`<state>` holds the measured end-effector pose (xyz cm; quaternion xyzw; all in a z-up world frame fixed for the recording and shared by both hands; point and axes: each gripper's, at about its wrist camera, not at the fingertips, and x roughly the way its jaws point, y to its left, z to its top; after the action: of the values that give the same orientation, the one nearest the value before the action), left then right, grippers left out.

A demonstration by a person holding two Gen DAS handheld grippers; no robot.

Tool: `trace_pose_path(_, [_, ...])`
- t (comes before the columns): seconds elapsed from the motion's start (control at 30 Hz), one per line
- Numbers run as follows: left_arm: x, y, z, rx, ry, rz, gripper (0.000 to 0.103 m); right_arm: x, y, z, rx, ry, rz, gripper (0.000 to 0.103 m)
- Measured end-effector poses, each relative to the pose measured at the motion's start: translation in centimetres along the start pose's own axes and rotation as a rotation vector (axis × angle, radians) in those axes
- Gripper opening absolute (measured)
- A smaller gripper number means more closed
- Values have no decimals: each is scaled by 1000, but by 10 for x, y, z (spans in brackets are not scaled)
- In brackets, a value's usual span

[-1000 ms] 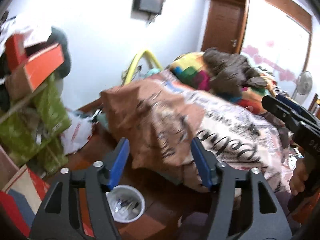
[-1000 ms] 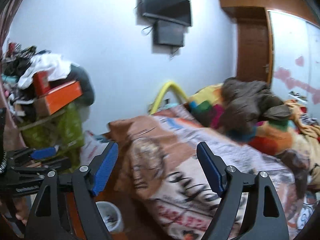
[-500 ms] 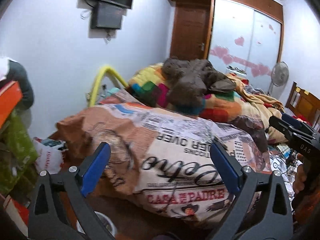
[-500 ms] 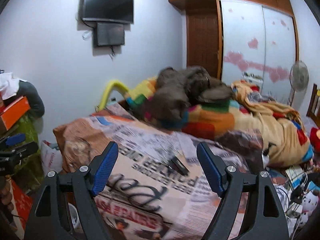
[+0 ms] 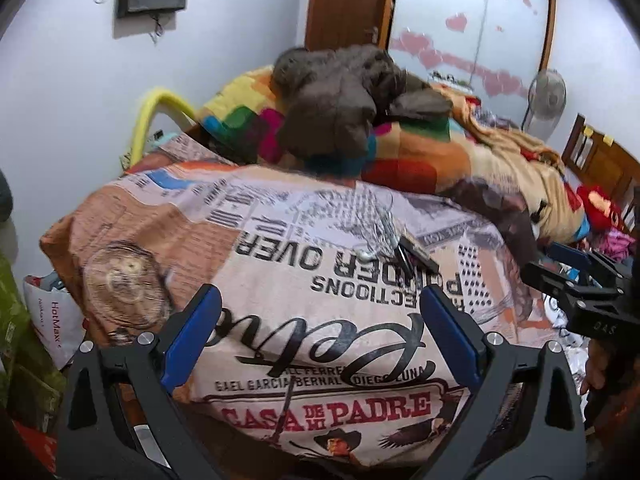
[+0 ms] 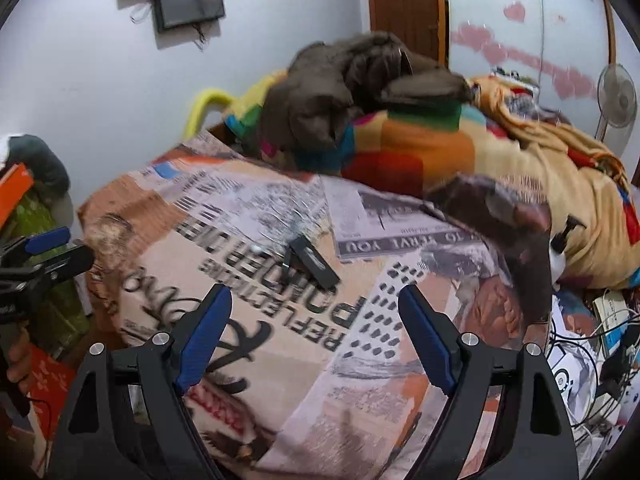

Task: Collect trash
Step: 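Move both grippers back over the items on the bed, then grasp the black Sharpie marker with the left gripper while the right grasps the black rectangular item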

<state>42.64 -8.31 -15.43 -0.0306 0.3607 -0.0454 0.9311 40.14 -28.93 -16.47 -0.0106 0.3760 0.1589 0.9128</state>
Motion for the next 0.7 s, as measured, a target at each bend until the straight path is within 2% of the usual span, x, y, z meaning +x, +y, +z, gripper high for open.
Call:
trace_pose_path(0.17, [40,-13,-3,29,53,-6,100,43,-17,2,0,57,21,83])
trace_pose_path(0.4, [89,-20,-1,-5,113,-36,100,97,-25,12,-23,125,92,83])
trace_pose_path(0.43, [95,-21,-1,-6,120,-32,100,103,-24,14,-34,131,98,81])
trace_pose_path(0.57, [117,-25,0,4,139,-22,100,127,-22,18,-81,175,114,60])
trace_pose_path(0.7, [133,-28,1,0,161,-53,100,143,-24,20,-81,216,174,56])
